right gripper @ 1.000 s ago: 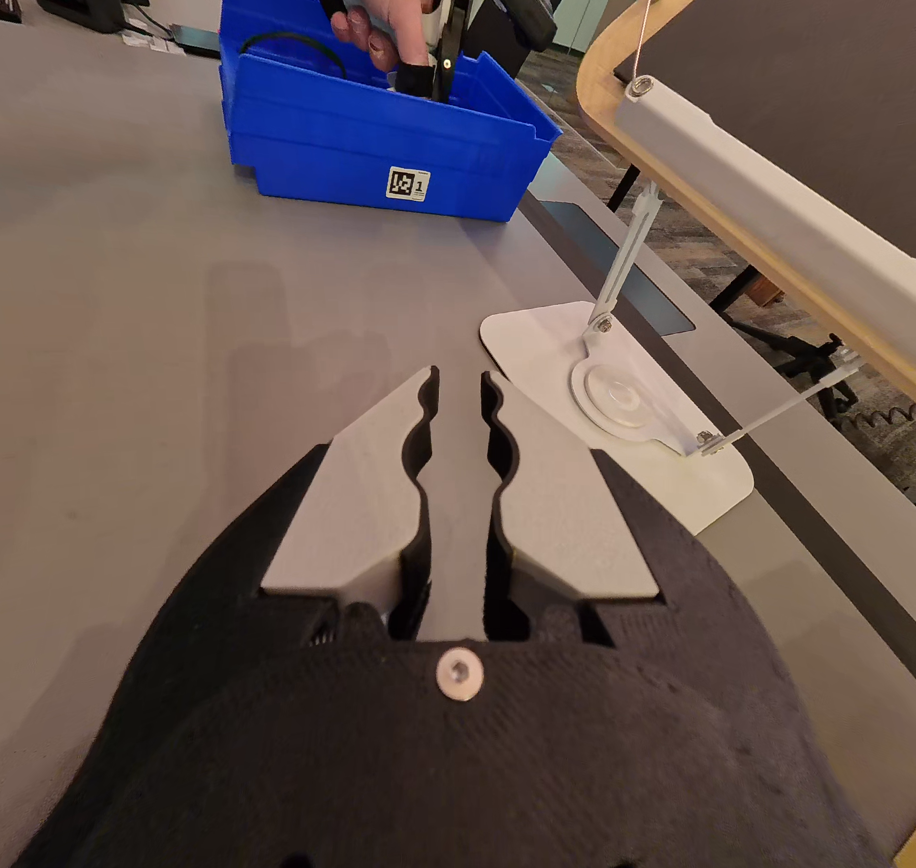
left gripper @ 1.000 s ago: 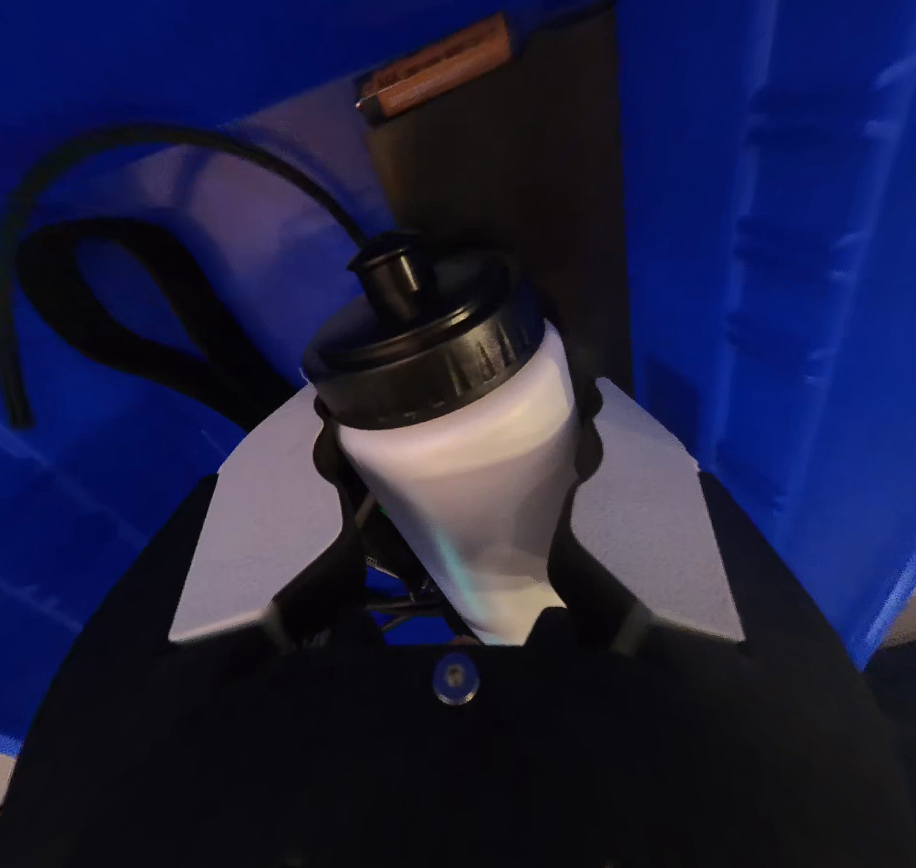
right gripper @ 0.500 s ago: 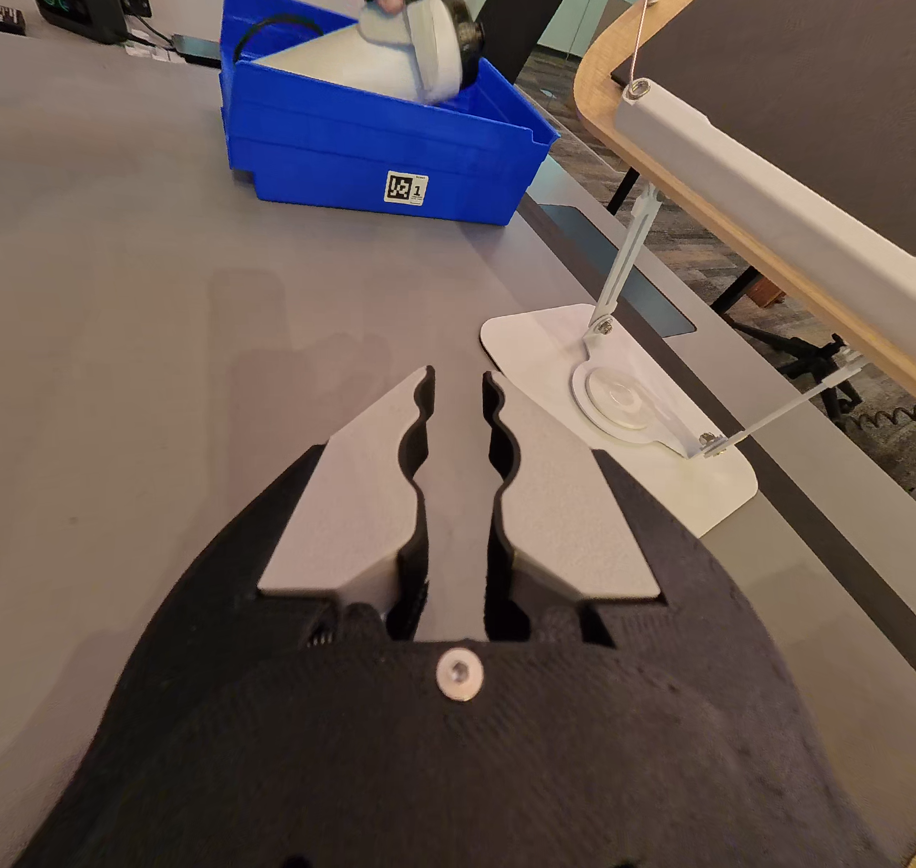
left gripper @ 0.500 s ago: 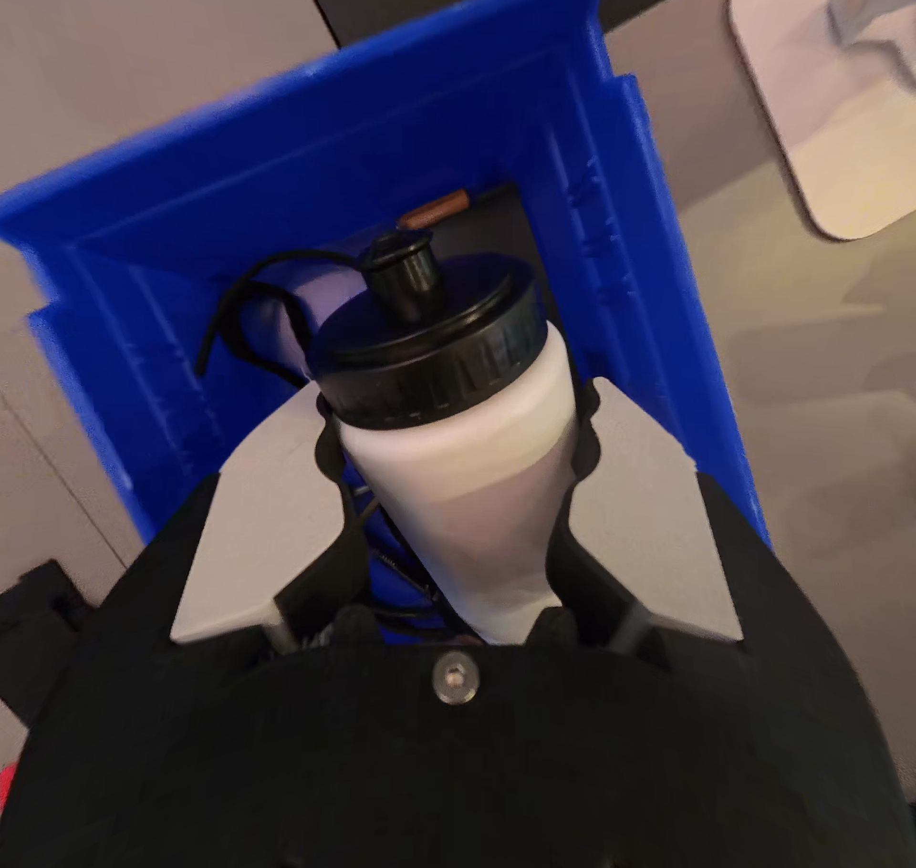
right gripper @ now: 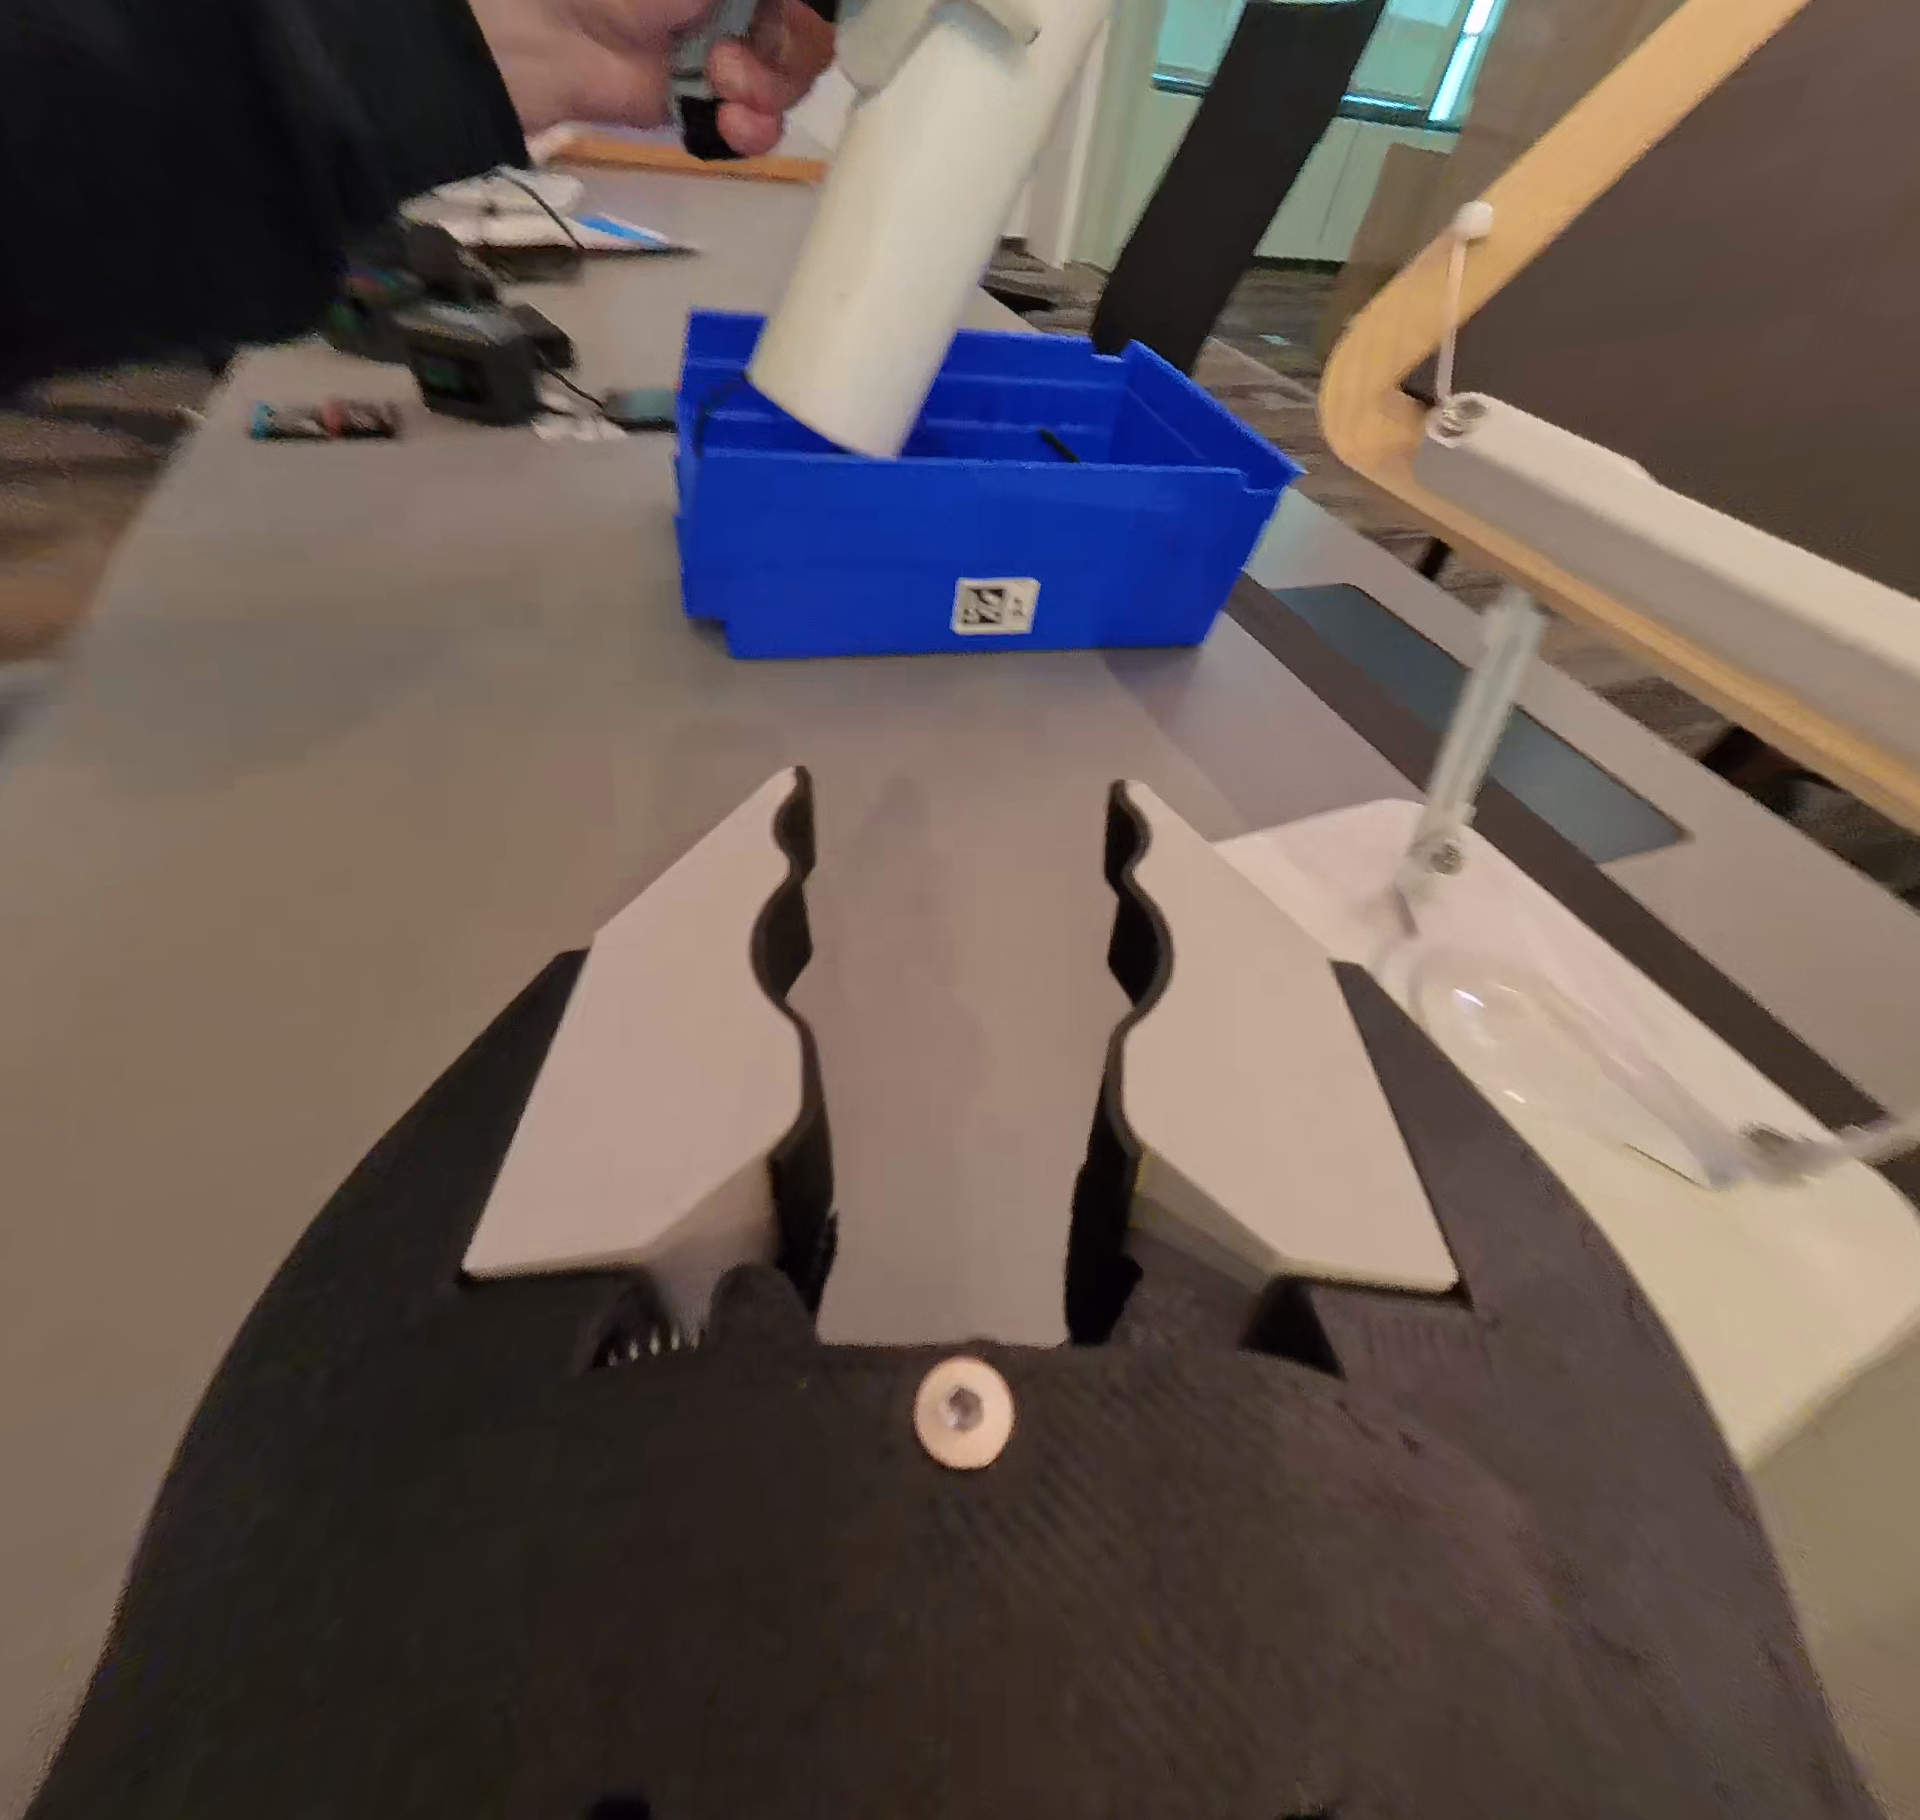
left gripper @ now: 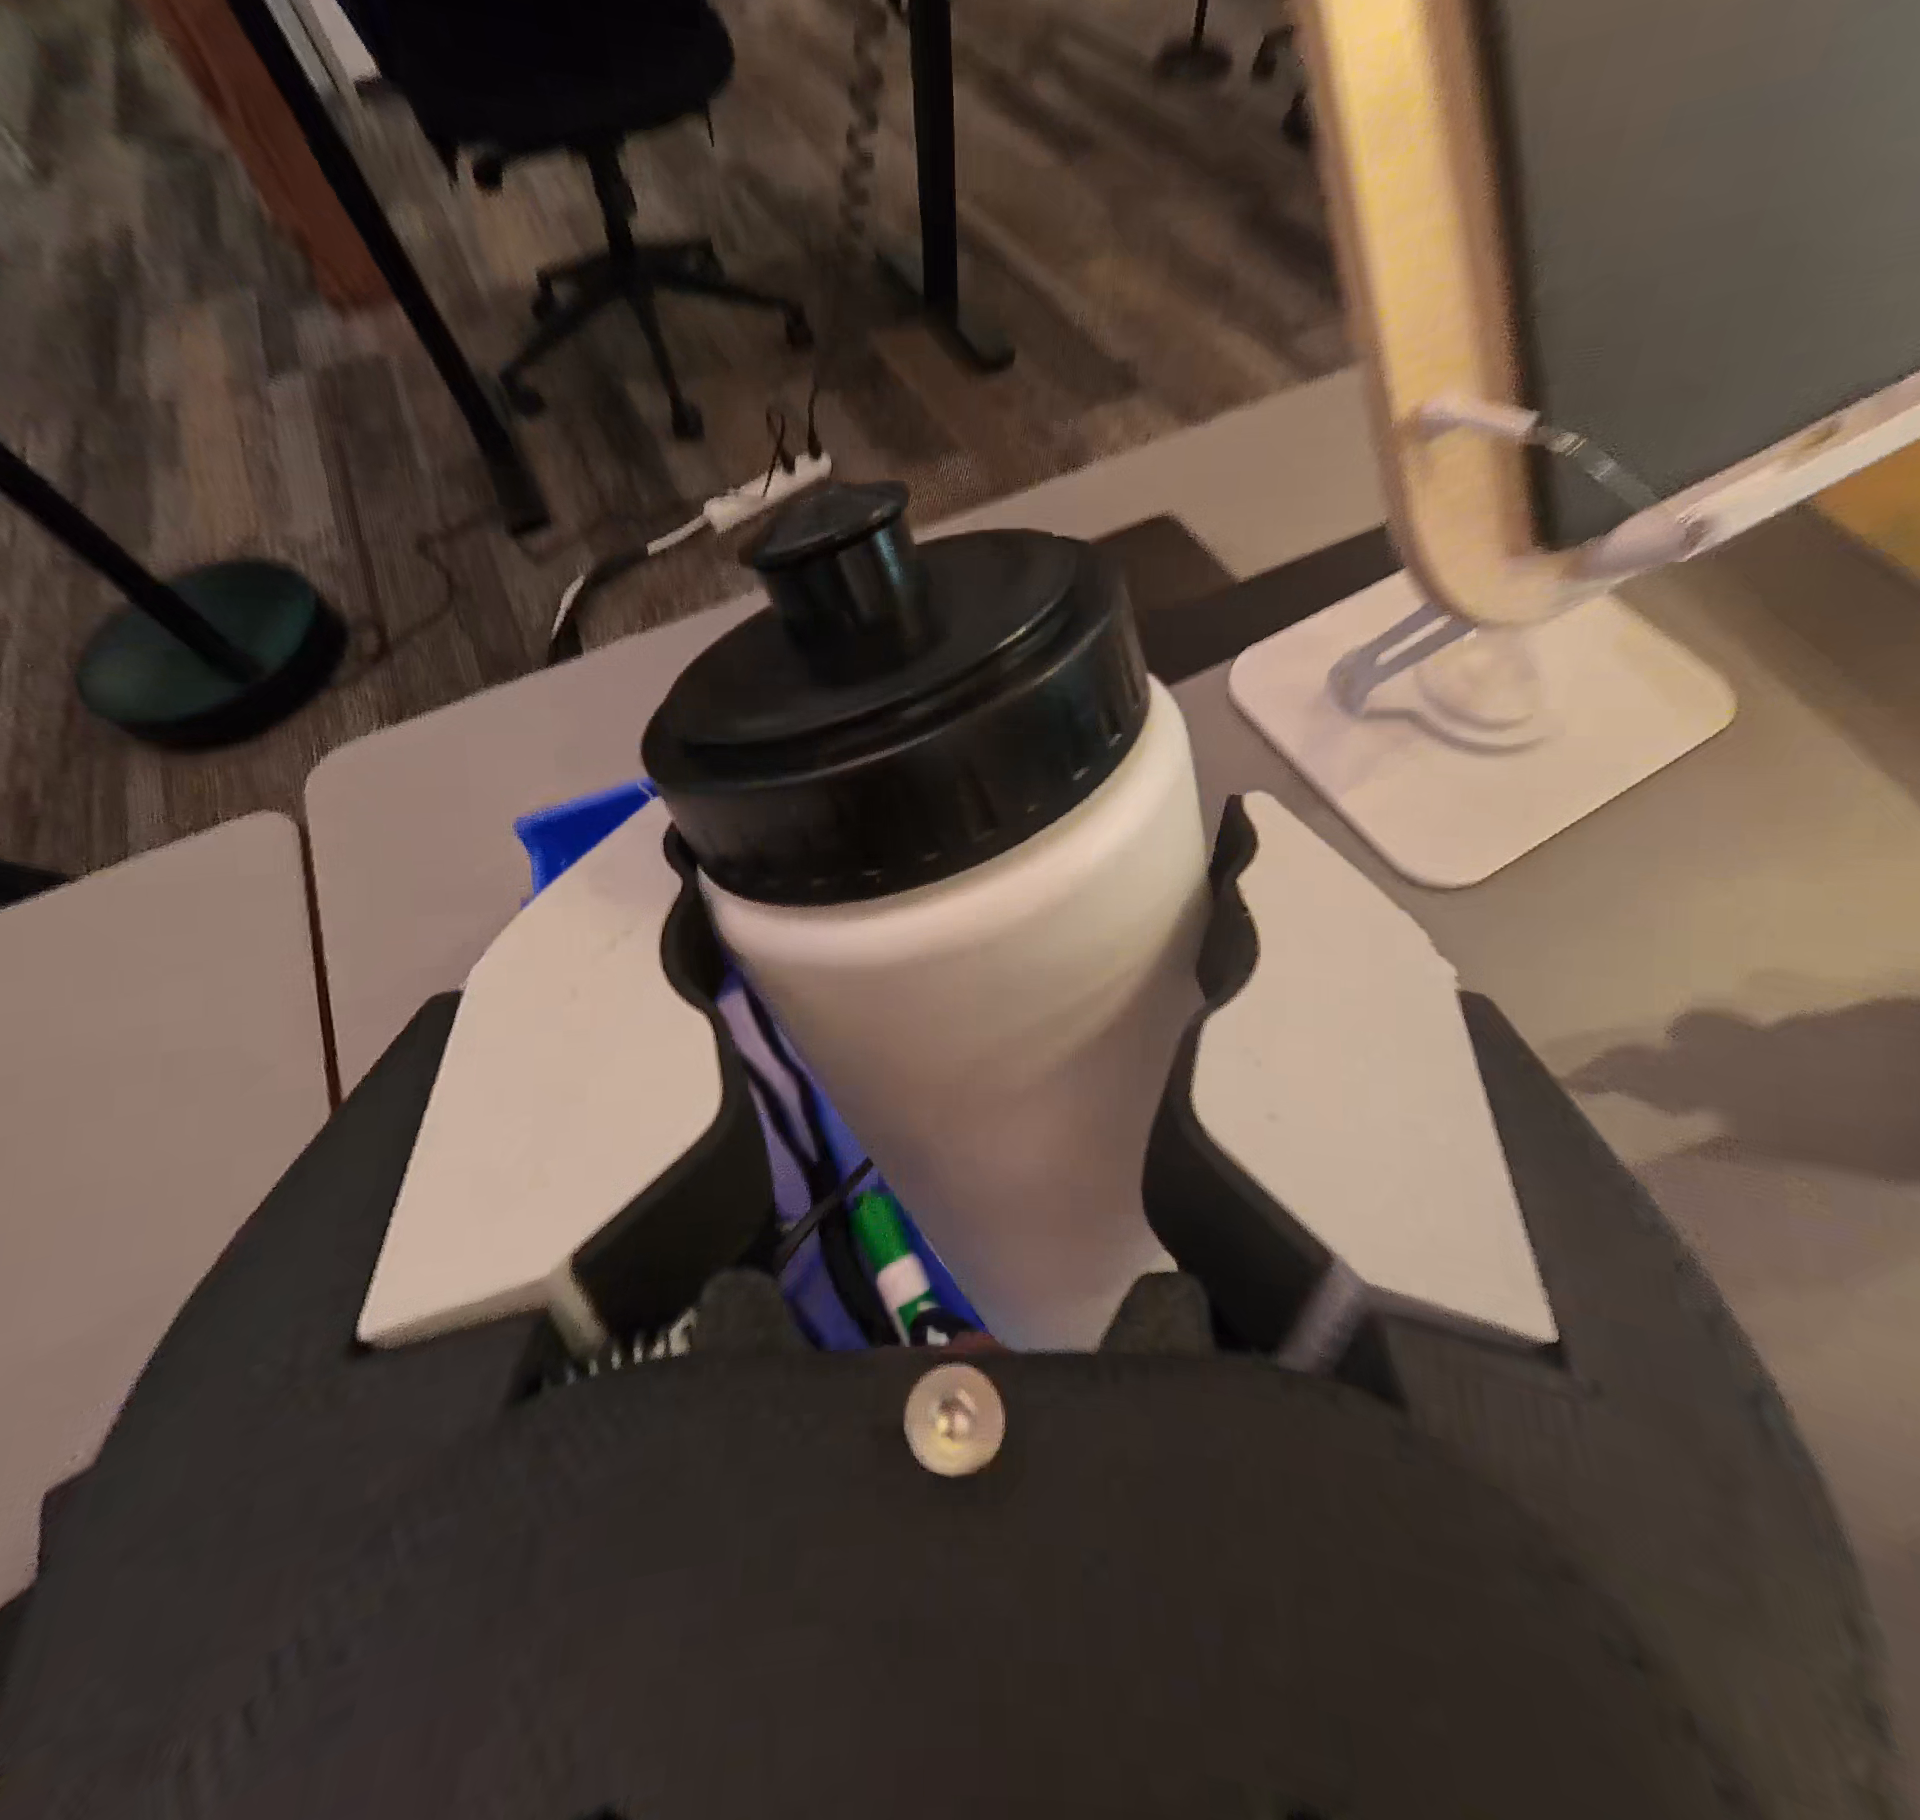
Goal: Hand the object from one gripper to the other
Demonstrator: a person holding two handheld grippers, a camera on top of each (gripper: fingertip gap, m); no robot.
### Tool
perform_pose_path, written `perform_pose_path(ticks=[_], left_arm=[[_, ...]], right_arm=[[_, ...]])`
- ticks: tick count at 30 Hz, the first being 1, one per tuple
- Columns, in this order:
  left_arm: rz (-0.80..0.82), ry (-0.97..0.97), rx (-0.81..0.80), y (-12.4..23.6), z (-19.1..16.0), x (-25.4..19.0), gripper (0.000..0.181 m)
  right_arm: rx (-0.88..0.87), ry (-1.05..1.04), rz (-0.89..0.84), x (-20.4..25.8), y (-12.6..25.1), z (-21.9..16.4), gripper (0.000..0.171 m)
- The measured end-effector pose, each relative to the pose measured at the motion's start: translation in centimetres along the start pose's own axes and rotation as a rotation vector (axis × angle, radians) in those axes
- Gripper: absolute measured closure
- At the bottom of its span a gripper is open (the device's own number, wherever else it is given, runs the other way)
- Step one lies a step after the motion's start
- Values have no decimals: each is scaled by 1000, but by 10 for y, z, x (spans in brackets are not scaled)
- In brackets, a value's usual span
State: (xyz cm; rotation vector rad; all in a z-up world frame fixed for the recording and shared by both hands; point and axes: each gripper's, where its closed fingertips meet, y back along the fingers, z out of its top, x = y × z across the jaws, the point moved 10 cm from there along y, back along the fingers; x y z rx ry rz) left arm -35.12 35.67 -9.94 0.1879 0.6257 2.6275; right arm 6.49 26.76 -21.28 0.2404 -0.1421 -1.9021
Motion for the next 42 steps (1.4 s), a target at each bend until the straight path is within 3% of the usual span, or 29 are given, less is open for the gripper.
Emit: perform_pose_path(ticks=[4,8,15,18,20,23,42], left_arm=[[-58,3,-158,17,24,-27,90],[-150,35,-306,28,43,-63,89],[-336,21,-433,30,60,-138,90],[-374,14,-464,29,63,-159,90],[-377,19,-482,27,62,-167,90],[-390,49,-518,26,58,-170,90],[-461,51,-535,41,36,-171,91]], right_arm=[[-66,-153,120,6,-31,16,83],[-142,-290,232,13,-66,27,65],[-308,-642,434,4,-113,24,61],[-422,-686,522,5,-115,30,68],[-528,-724,570,4,-110,34,83],[-590,-748,568,0,-106,35,82],[-434,-556,504,-19,-66,40,83]])
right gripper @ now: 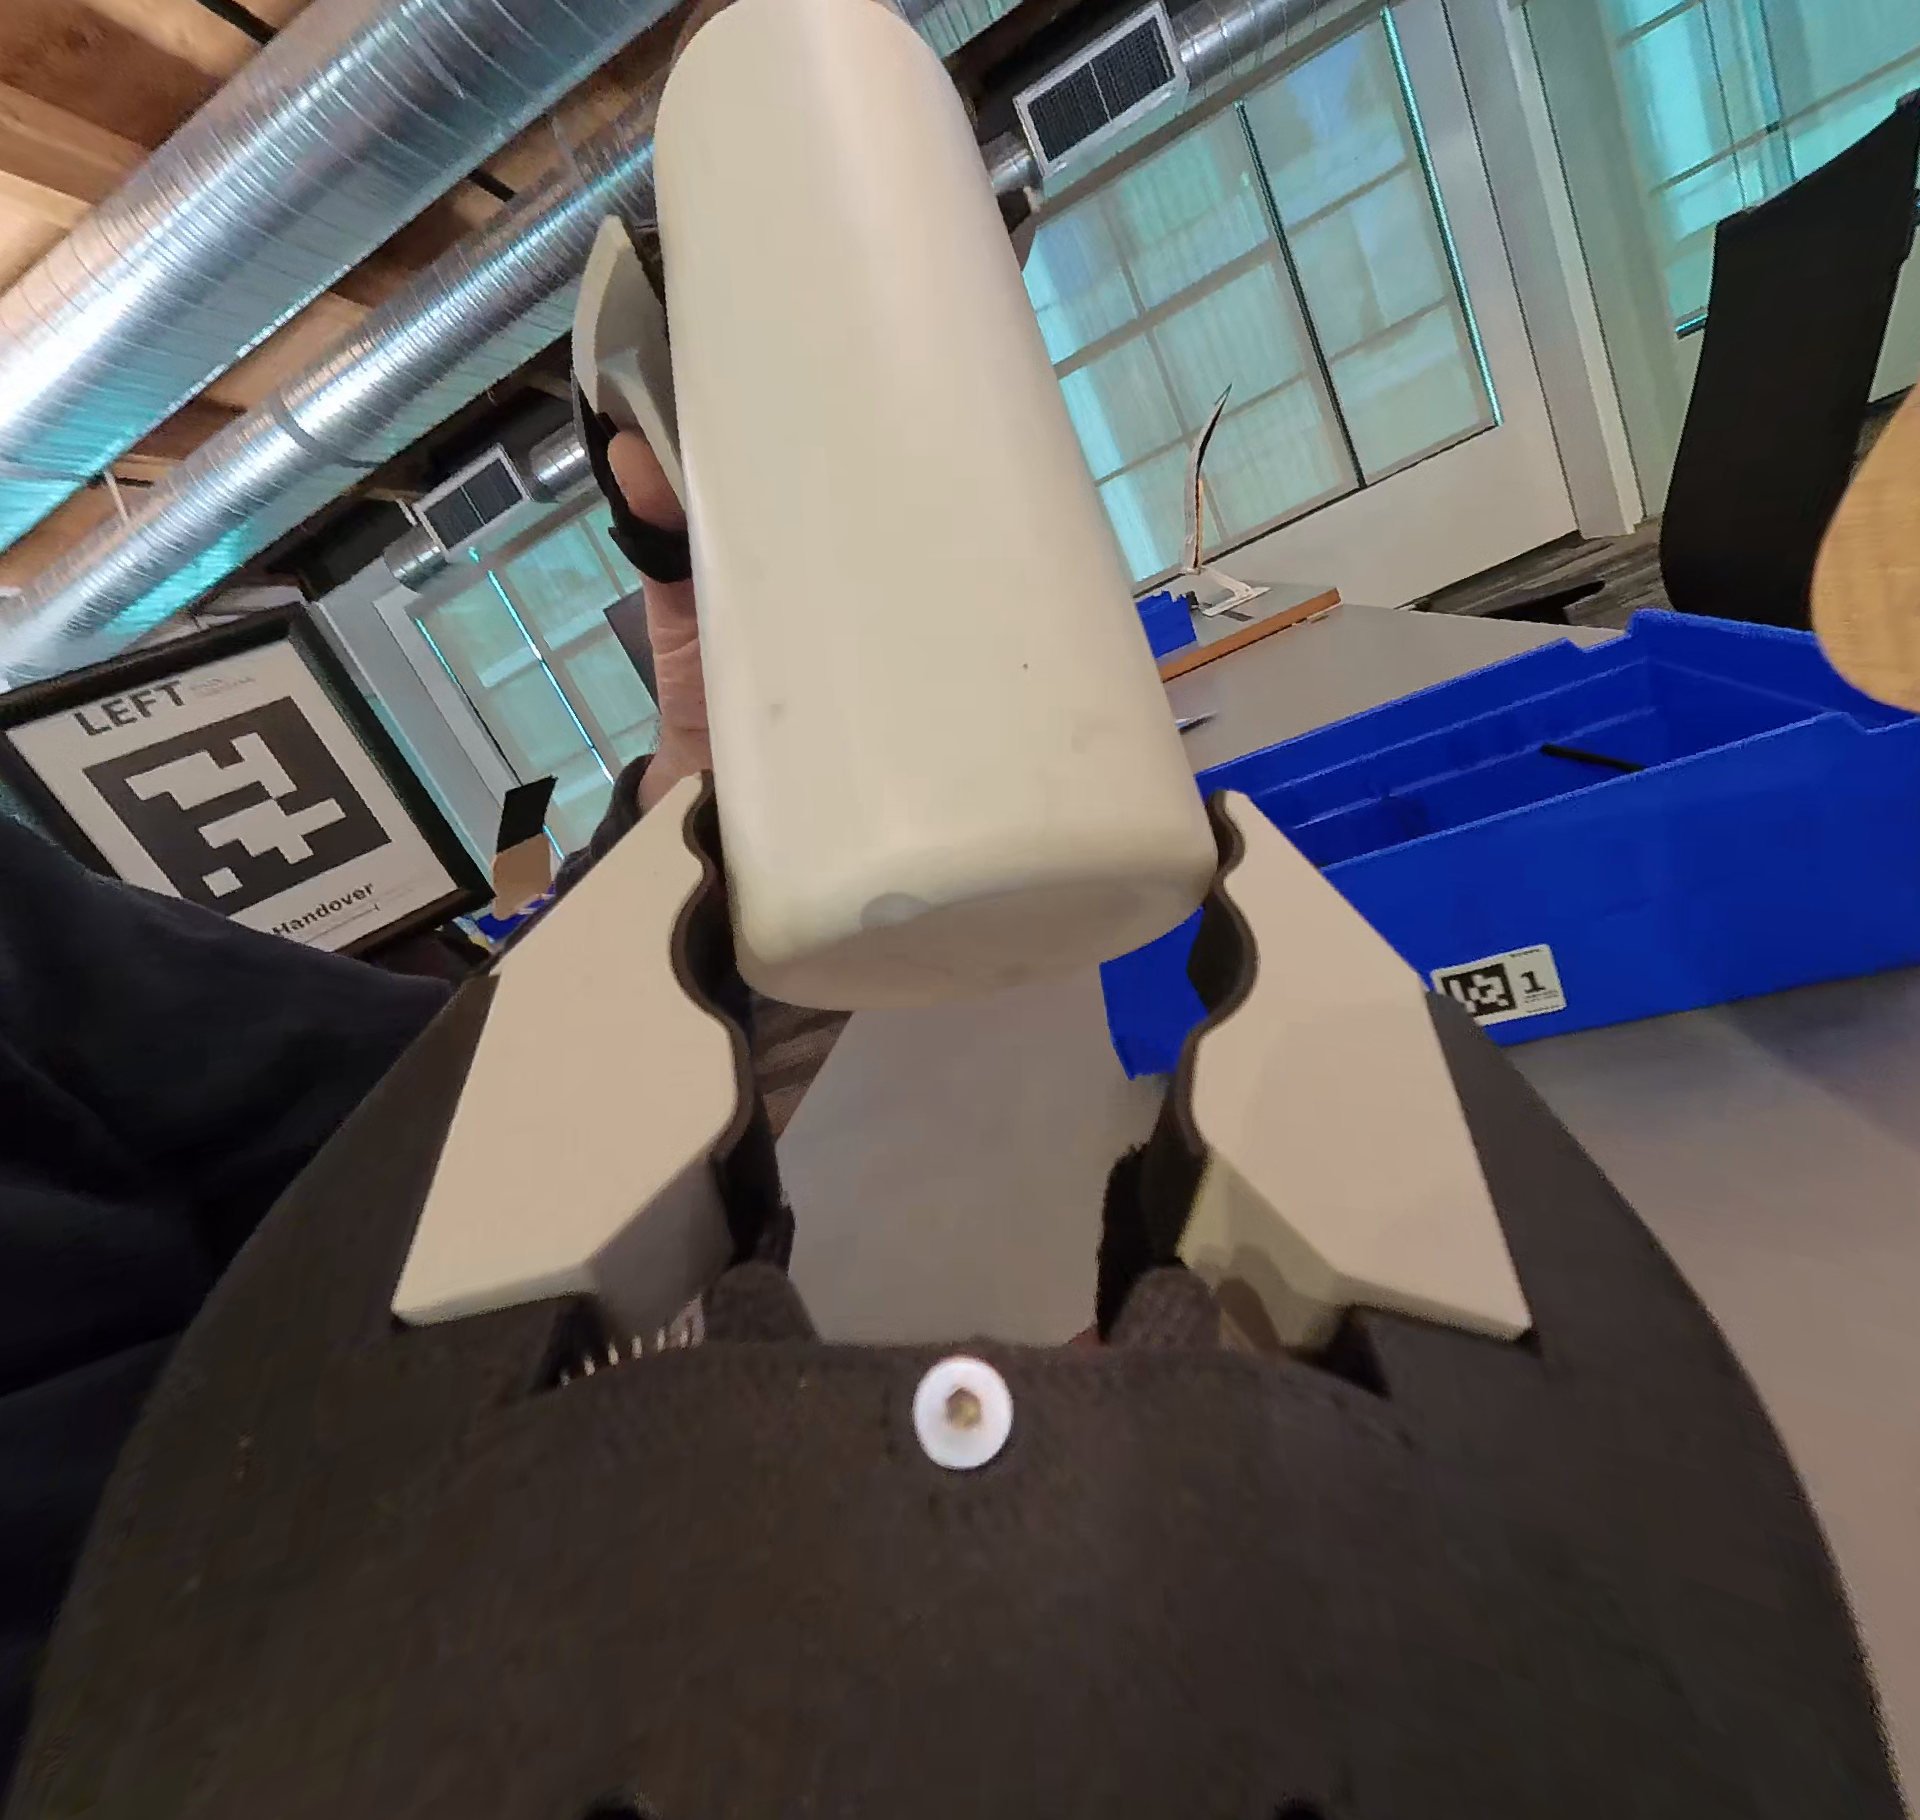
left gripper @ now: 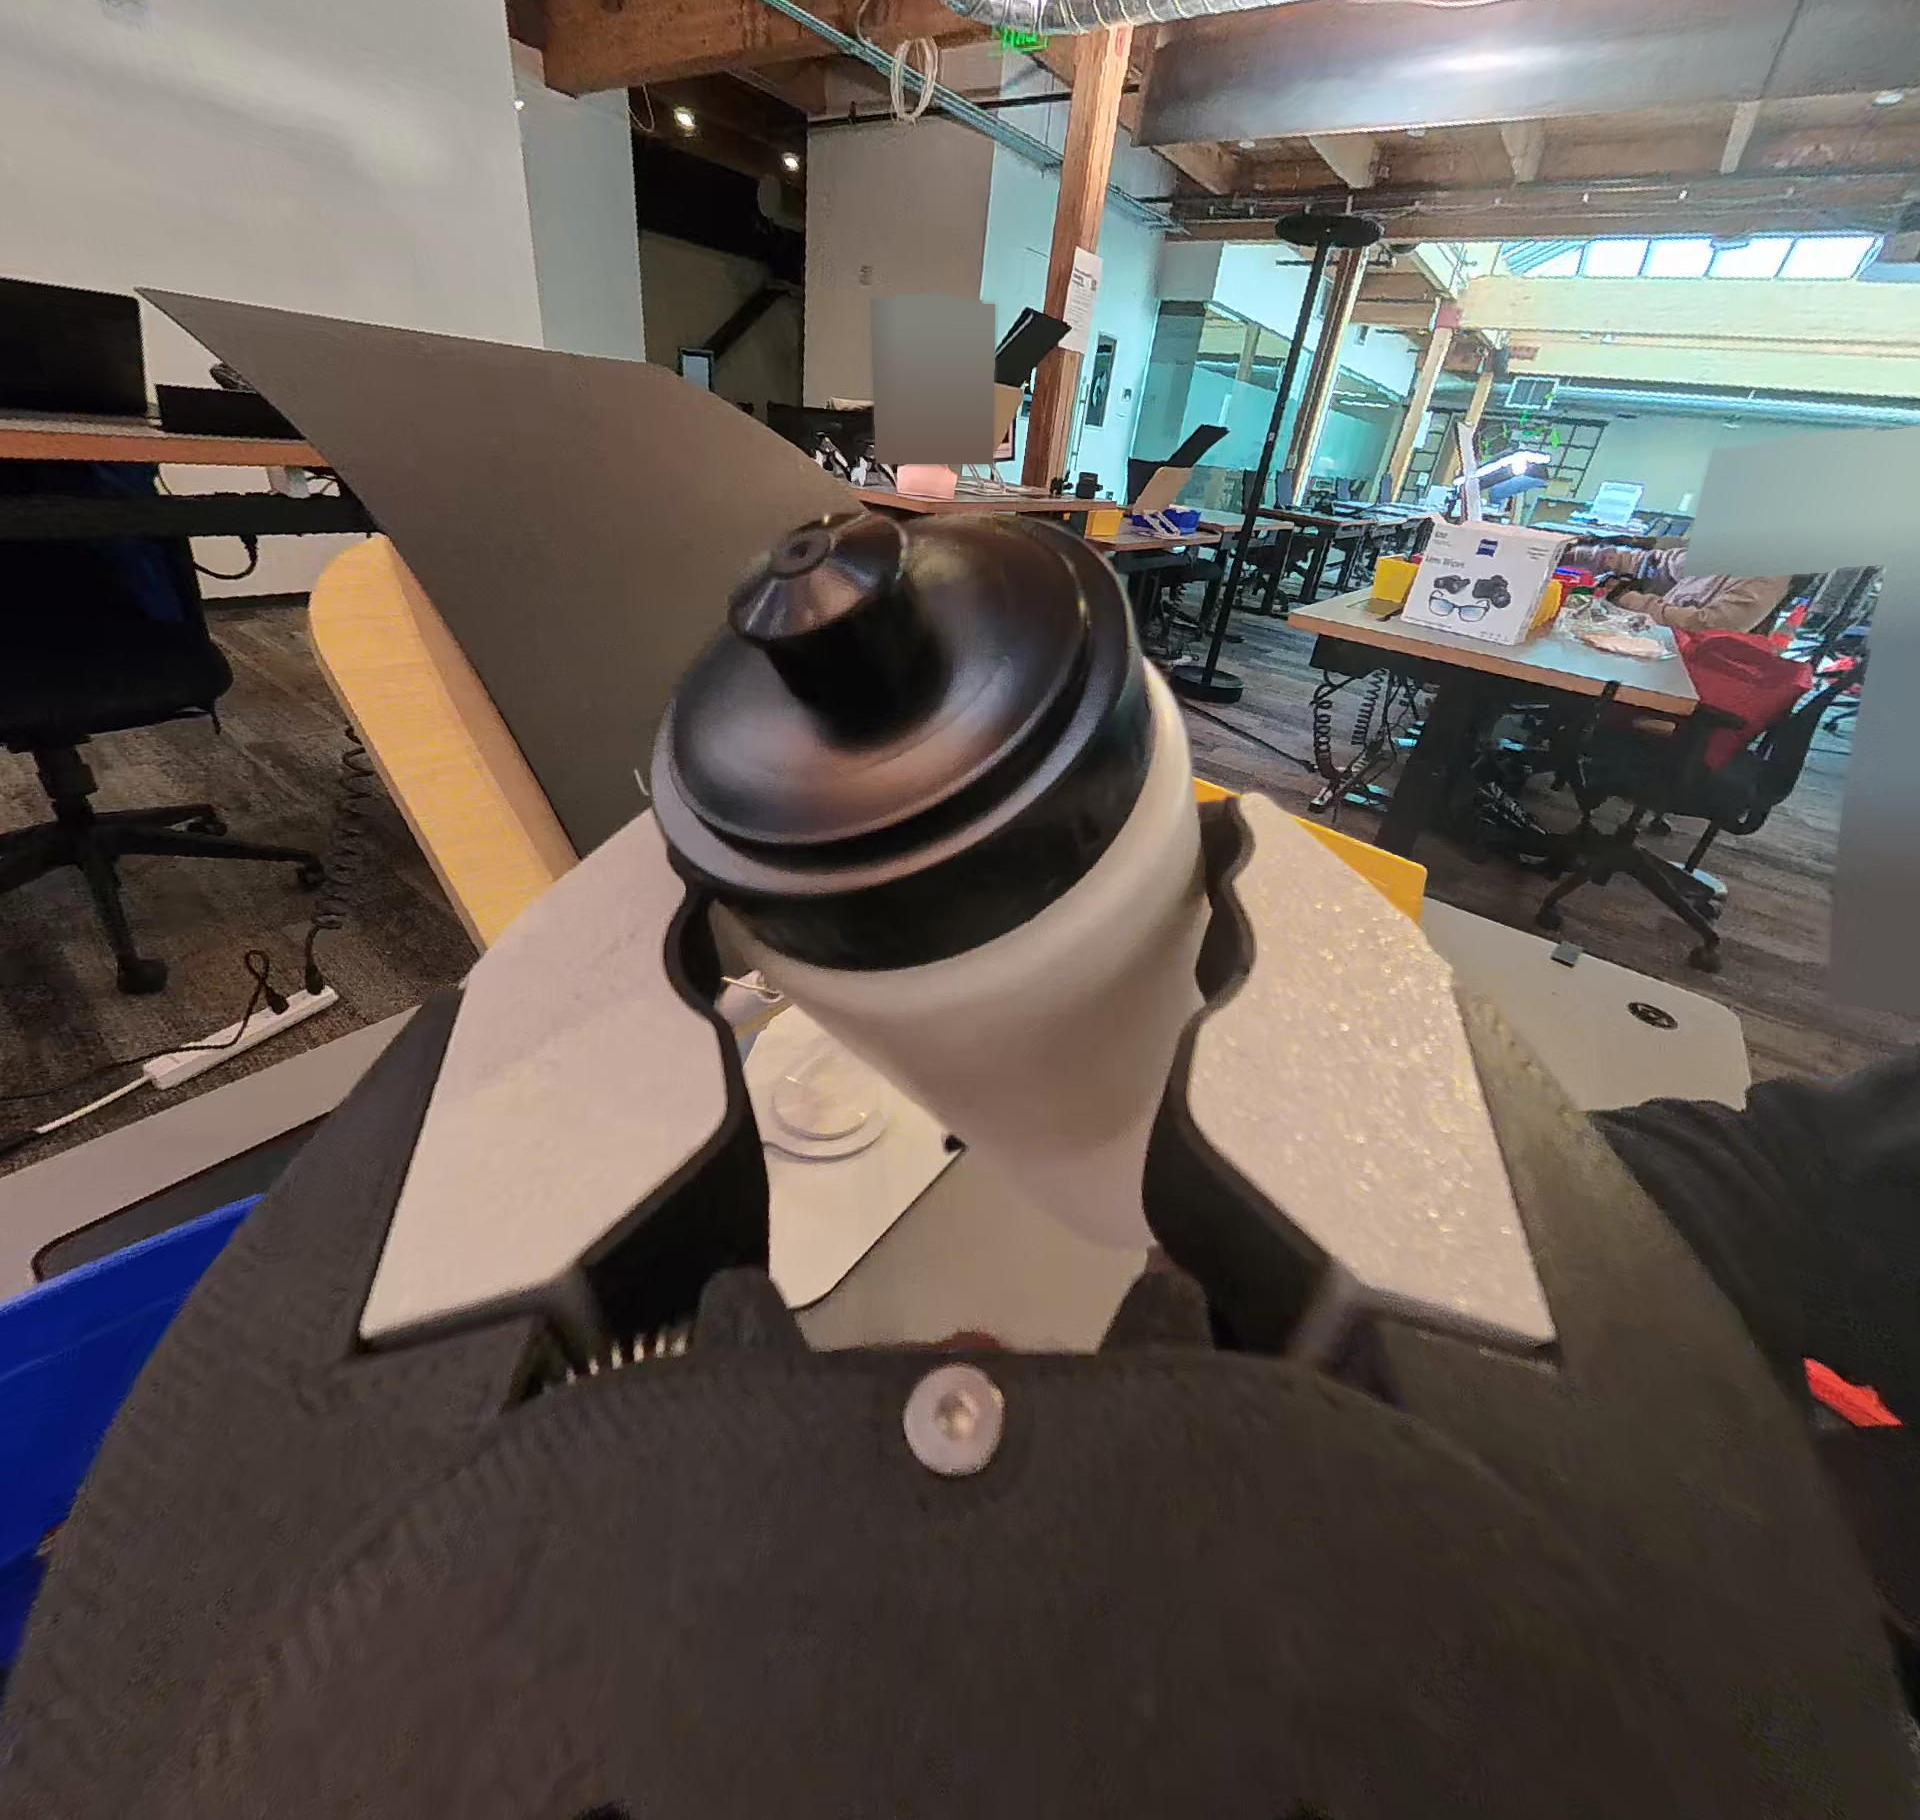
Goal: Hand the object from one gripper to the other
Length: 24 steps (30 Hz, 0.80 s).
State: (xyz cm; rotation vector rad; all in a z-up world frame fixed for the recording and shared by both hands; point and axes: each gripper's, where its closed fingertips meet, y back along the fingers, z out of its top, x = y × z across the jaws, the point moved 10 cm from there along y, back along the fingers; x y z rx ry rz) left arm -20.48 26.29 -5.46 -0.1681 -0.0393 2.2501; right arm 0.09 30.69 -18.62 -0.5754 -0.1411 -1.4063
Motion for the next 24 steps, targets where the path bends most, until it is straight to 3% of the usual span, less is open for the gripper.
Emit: perform_pose_path(ticks=[7,11,16,24], left_arm=[[39,-37,26,13,6,-1,91],[70,-126,116,26,22,-8,85],[131,-409,386,31,46,-25,72],[72,-766,824,9,37,-40,65]], right_arm=[[18,45,-38,3,22,14,83],[128,154,-94,9,34,29,83],[306,338,-159,23,46,56,83],[483,464,-199,40,50,69,83]])
